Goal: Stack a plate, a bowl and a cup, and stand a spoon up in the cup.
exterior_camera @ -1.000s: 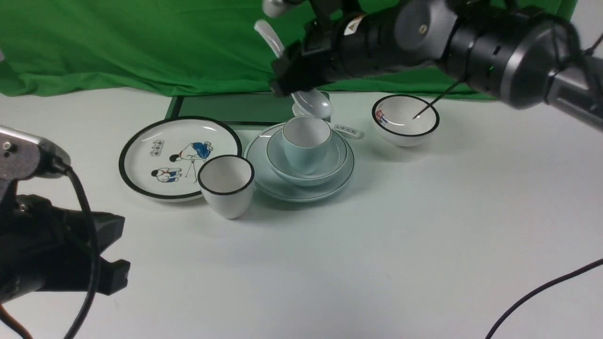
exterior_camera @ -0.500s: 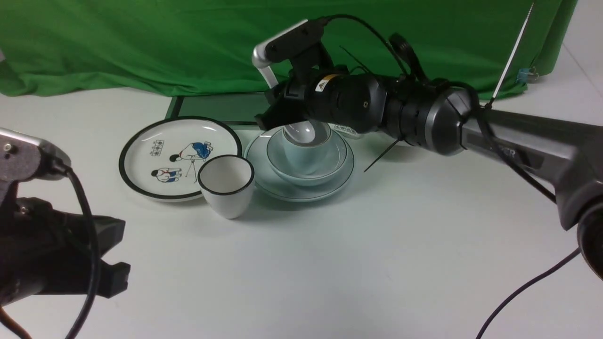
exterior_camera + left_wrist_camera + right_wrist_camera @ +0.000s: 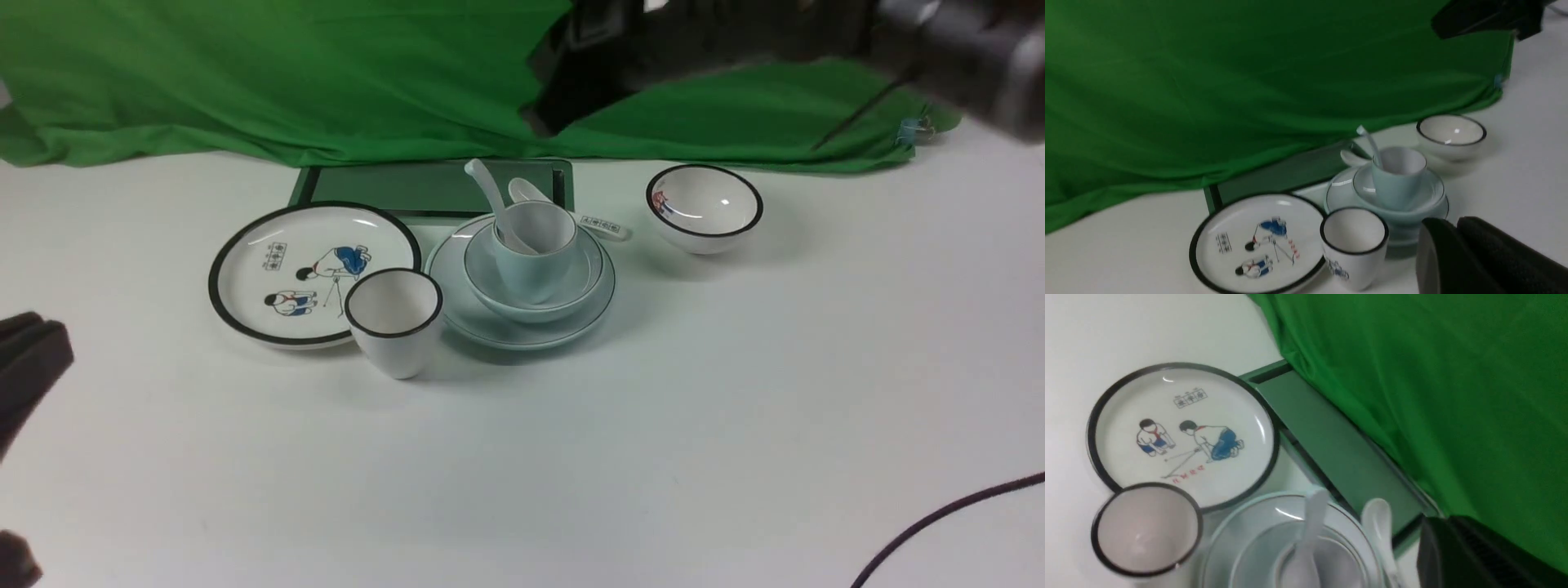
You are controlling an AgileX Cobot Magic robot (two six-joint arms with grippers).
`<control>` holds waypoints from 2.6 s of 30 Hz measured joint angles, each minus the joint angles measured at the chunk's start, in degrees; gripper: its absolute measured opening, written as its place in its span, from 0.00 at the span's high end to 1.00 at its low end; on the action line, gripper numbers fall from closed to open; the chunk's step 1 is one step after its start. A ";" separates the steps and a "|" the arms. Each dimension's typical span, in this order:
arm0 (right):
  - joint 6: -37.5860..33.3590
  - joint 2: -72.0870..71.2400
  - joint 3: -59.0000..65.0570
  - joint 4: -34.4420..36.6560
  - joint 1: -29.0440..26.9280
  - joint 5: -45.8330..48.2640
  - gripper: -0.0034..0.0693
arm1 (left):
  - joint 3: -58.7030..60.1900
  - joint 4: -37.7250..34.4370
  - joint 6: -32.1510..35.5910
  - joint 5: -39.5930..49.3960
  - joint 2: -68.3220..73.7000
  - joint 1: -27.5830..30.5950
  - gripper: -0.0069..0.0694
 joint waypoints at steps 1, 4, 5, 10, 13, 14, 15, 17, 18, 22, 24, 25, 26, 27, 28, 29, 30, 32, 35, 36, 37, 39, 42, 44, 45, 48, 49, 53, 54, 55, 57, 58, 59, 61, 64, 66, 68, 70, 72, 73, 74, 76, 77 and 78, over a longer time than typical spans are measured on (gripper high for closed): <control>2.21 -2.49 -0.05 -2.55 0.00 3.64 0.93 | 1.92 0.00 0.00 -1.89 -1.81 0.00 0.92; 6.62 -8.39 0.28 -9.42 0.00 15.21 0.93 | 6.80 0.00 0.00 -7.03 -6.27 0.00 0.92; 7.81 -10.00 0.96 -11.01 0.00 17.46 0.93 | 7.96 0.00 0.00 -8.51 -7.34 0.00 0.92; 11.61 -20.00 10.79 -15.59 -0.04 21.78 0.93 | 10.95 0.00 0.00 -12.32 -10.44 0.00 0.92; 14.88 -32.53 28.02 -16.17 -0.06 16.12 0.93 | 11.12 0.00 0.00 -12.79 -10.50 0.00 0.92; 15.05 -33.22 29.07 -16.17 -0.06 16.12 0.93 | 11.12 0.00 0.00 -12.79 -10.50 0.00 0.92; 16.81 -39.05 36.67 -16.17 -0.06 11.06 0.93 | 11.12 0.00 0.00 -12.79 -10.50 0.00 0.92; 19.85 -46.69 47.85 -16.05 -0.06 2.28 0.93 | 11.12 0.00 0.00 -12.74 -10.50 0.00 0.92; 20.72 -49.00 52.32 -15.98 -0.11 -1.76 0.93 | 11.12 0.00 0.00 -12.70 -10.50 0.00 0.92; 23.07 -64.23 73.22 -15.66 -0.11 -23.03 0.93 | 11.12 0.32 0.00 -12.70 -10.50 0.00 0.92; 23.38 -69.72 80.32 -15.66 -0.11 -32.34 0.93 | 11.12 0.32 0.00 -12.70 -10.50 0.00 0.92; 23.61 -72.43 83.67 -15.66 -0.11 -35.82 0.93 | 11.12 0.32 0.00 -12.70 -10.50 0.00 0.92; 23.61 -72.94 84.27 -15.66 -0.11 -36.53 0.93 | 11.12 0.32 0.00 -12.70 -10.50 0.00 0.92; 23.74 -75.34 87.11 -15.66 -0.11 -39.48 0.93 | 11.12 0.32 0.00 -12.70 -10.50 0.00 0.92; 23.81 -78.90 90.83 -15.66 -0.11 -43.13 0.93 | 11.12 0.32 0.00 -12.70 -10.50 0.00 0.92; 23.81 -79.25 91.62 -15.66 -0.11 -43.94 0.93 | 11.12 0.32 0.00 -12.70 -10.50 0.00 0.92; 23.82 -80.52 93.07 -15.66 -0.11 -45.30 0.92 | 11.12 0.32 0.00 -12.70 -10.50 0.00 0.92; 23.87 -83.08 96.47 -15.66 -0.11 -47.29 0.91 | 11.12 0.32 0.00 -12.70 -10.50 0.00 0.92; 23.74 -83.64 99.52 -15.66 -0.11 -47.30 0.90 | 11.12 0.32 0.00 -12.70 -10.50 0.00 0.92; 23.42 -83.64 100.29 -15.55 -0.11 -45.60 0.90 | 11.17 0.32 0.00 -12.70 -10.50 0.00 0.92; 23.30 -83.64 100.67 -15.20 -0.11 -44.01 0.90 | 11.16 0.32 0.00 -12.70 -10.50 0.00 0.92; 23.87 -83.64 101.30 -14.56 -0.11 -39.32 0.90 | 11.16 0.32 0.00 -12.70 -10.50 0.00 0.92; 28.38 -84.06 102.17 -14.07 -0.11 -33.52 0.94 | 11.16 0.32 0.06 -12.70 -10.50 0.00 0.92; 31.68 -86.13 102.34 -13.86 -1.04 -31.97 0.94 | 11.22 0.32 0.06 -12.70 -10.50 0.00 0.92; 31.88 -86.13 102.34 -13.80 -1.25 -31.76 0.94 | 11.22 0.32 0.06 -12.70 -10.50 0.00 0.92; 33.57 -92.93 102.34 -13.20 -7.67 -28.67 0.94 | 11.33 0.00 0.06 -12.70 -10.50 0.00 0.92; 33.57 -94.31 102.34 -12.73 -9.36 -28.15 0.93 | 11.33 0.00 0.06 -12.70 -10.50 0.00 0.92; 29.55 -100.50 102.34 -6.11 -21.52 -26.65 0.93 | 11.33 0.32 0.06 -12.68 -10.50 0.00 0.92; 28.77 -100.69 102.34 -5.05 -23.68 -26.46 0.93 | 11.33 0.32 0.06 -12.68 -10.50 0.00 0.92; 28.20 -100.77 102.34 -3.59 -25.93 -25.98 0.93 | 11.33 0.00 0.06 -12.42 -10.50 0.00 0.92; 28.20 -100.84 102.34 -2.71 -28.18 -24.72 0.93 | 11.33 0.32 0.06 -12.42 -10.50 0.00 0.92; 28.74 -100.89 102.34 -2.25 -29.42 -23.02 0.93 | 11.33 0.32 0.06 -12.36 -10.50 0.00 0.92; 29.22 -100.91 102.34 -2.26 -29.88 -21.70 0.93 | 11.33 0.00 0.06 -12.37 -10.50 0.00 0.92; 29.27 -100.91 102.34 -2.26 -30.09 -20.50 0.93 | 11.33 0.00 0.06 -12.31 -10.50 0.00 0.92; 28.87 -100.91 102.34 -2.26 -30.20 -20.02 0.93 | 11.33 0.32 0.06 -12.31 -10.50 0.00 0.92; 28.68 -100.91 102.34 -2.26 -30.20 -19.99 0.93 | 11.33 0.00 0.06 -12.31 -10.45 0.00 0.92; 28.68 -100.91 102.34 -2.26 -30.20 -19.92 0.93 | 11.33 0.32 0.06 -12.31 -10.45 0.00 0.92; 28.68 -100.91 102.34 -2.26 -30.20 -19.87 0.93 | 11.33 0.00 0.06 -12.31 -10.45 0.00 0.92; 28.62 -100.91 102.34 -2.26 -30.20 -19.82 0.92 | 11.33 0.00 0.06 -12.31 -10.45 0.00 0.92; 28.62 -100.91 102.34 -2.26 -30.20 -19.82 0.92 | 11.33 0.32 0.06 -12.31 -10.45 0.00 0.92; 28.62 -100.91 102.34 -2.26 -30.20 -19.82 0.91 | 11.33 0.00 0.06 -12.31 -10.45 0.00 0.92; 28.62 -100.91 102.34 -2.26 -30.20 -19.82 0.91 | 11.33 0.00 0.06 -12.31 -10.45 0.00 0.92; 28.62 -100.91 102.34 -2.26 -30.20 -19.82 0.90 | 11.33 0.00 0.06 -12.31 -10.45 0.00 0.92; 28.62 -100.91 102.34 -2.26 -30.20 -19.82 0.90 | 11.33 0.00 0.06 -12.31 -10.45 0.00 0.92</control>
